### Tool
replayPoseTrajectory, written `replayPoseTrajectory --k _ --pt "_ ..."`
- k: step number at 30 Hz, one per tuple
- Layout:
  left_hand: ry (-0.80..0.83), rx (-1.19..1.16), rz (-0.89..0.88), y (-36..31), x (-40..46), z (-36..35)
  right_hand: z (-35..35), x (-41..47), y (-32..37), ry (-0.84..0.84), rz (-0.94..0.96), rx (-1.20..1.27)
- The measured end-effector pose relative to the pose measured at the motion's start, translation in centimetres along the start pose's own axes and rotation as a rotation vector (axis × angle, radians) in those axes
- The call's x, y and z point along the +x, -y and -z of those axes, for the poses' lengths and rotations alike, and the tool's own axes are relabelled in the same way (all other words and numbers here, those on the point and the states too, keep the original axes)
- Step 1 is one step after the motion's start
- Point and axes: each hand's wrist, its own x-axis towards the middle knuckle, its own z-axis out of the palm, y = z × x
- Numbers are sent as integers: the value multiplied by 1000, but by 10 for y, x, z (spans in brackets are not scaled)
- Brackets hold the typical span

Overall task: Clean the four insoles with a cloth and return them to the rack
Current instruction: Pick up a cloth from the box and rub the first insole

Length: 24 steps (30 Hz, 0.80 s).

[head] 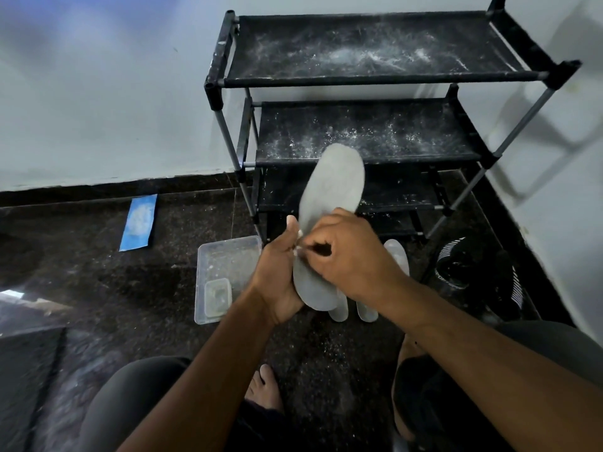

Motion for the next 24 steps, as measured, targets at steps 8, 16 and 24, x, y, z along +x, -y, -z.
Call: replayPoseTrajectory --k 8,16,24 --pt "25 -66 -42 -9 0 8 19 -3 0 191 -73 146" --pt "19 -41 -37 -8 3 7 7 -10 16 284 -60 227" --pt "18 -114 -76 -14 3 14 24 -6 3 185 -124 -158"
